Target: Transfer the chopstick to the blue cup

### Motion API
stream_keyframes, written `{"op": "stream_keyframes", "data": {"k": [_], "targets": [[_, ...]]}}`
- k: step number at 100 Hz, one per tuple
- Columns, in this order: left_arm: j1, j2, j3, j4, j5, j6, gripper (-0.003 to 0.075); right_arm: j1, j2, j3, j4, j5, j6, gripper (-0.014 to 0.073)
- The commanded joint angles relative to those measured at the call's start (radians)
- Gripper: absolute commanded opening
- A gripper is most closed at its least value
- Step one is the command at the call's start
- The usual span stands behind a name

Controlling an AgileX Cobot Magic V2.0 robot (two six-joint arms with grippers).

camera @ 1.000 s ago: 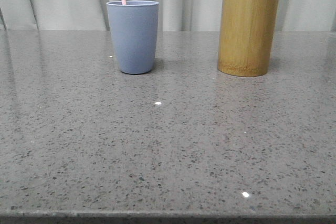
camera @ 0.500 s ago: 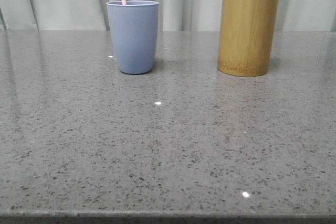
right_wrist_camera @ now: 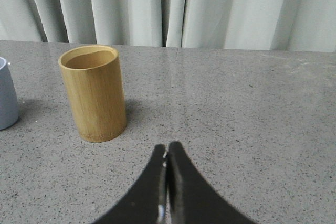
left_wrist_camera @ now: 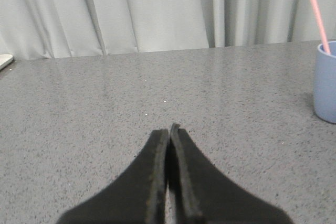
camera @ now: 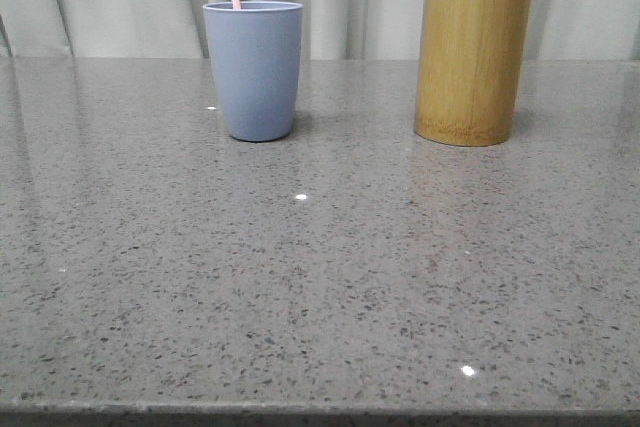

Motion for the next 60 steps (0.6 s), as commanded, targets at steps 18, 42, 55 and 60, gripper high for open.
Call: {"op": "stream_keyframes", "data": {"k": [18, 42, 55, 60], "targets": [[0.003, -0.082, 0.164, 0.0, -0.238, -0.007, -0.0019, -0.004, 0.007, -0.023, -0.015, -0.075, -0.003, -0.0105], [0.003, -0.133, 0.31, -0.04, -0.352, -0.011, -0.0019, -0.004, 0.007, -0.023, -0.015, -0.075, -0.003, -0.0105], [0.003, -0.155, 0.338, -0.051, -0.316, -0.014, -0.0019, -0.004, 0.007, -0.023, -0.015, -0.075, -0.003, -0.0105], [0.003, -0.155, 0.338, -0.051, -0.303, -0.014, -0.0019, -0.004, 0.008, -0.023, -0.015, -0.078, -0.003, -0.0105]]}}
